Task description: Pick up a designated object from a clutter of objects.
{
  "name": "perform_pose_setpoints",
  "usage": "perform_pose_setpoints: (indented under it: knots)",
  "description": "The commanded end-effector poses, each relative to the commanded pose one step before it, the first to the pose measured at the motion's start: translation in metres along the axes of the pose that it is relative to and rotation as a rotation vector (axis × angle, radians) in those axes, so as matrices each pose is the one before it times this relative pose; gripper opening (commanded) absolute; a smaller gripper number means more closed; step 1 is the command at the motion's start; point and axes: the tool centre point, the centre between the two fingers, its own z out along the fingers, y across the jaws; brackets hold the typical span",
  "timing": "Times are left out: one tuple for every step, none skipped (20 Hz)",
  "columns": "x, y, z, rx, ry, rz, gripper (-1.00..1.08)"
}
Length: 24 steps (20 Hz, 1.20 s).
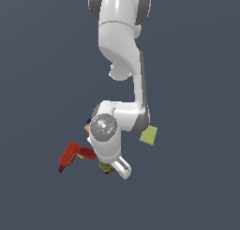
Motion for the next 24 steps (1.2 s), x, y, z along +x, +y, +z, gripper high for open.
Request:
perform_pose_setpoints:
  knots:
    - [0.00109,-0.00097,0.00059,0.00140,0.00150,0.00010,1.00]
    - [0.00012,-0.00008,-0.00026,0.00000,0.00000,0.00000,1.00]
    - [0.00000,0.00000,0.00000,0.00000,0.00000,0.00000,-1.00]
    - [0.00000,0.00000,0.00000,0.00000,0.00000,0.00000,-1.00]
    - [0.00000,0.00000,0.00000,0.00000,0.00000,0.00000,-1.00]
    - [0.00000,0.00000,0.00000,0.00000,0.00000,0.00000,-1.00]
    - [0.00000,0.00000,0.00000,0.00000,0.00000,0.00000,-1.00]
    - [0.00000,0.00000,0.00000,0.00000,0.00000,0.00000,-1.00]
    - [0.00000,0.00000,0.00000,0.00000,0.00000,0.00000,-1.00]
    - [0.00000,0.00000,0.00000,0.00000,0.00000,0.00000,-1.00]
    - [0.00000,0.00000,0.00000,0.00000,0.00000,0.00000,-1.00]
    - [0.00000,0.00000,0.00000,0.00000,0.00000,0.00000,-1.00]
    - [-0.00041,0.00005,0.00019,-0.00035,-0.00076,-0.00011,-1.00]
    - [-0.00018,-0.00006,-0.00020,0.00000,0.00000,0.00000,-1.00]
    - [-0.00053,-0.00019,-0.00061,0.00000,0.00000,0.00000,-1.00]
    - [-0.00088,-0.00033,-0.00102,0.00000,0.00000,0.00000,-1.00]
    - [-0.00124,-0.00046,-0.00143,0.00000,0.00000,0.00000,-1.00]
    - [-0.00160,-0.00059,-0.00185,0.00000,0.00000,0.00000,-1.00]
    - [-0.00196,-0.00073,-0.00228,0.00000,0.00000,0.00000,-1.00]
    - [-0.00233,-0.00087,-0.00271,0.00000,0.00000,0.00000,-1.00]
    - [-0.00271,-0.00101,-0.00315,0.00000,0.00000,0.00000,-1.00]
    - [-0.00309,-0.00115,-0.00360,0.00000,0.00000,0.00000,-1.00]
    - [-0.00349,-0.00130,-0.00406,0.00000,0.00000,0.00000,-1.00]
    - [-0.00389,-0.00145,-0.00453,0.00000,0.00000,0.00000,-1.00]
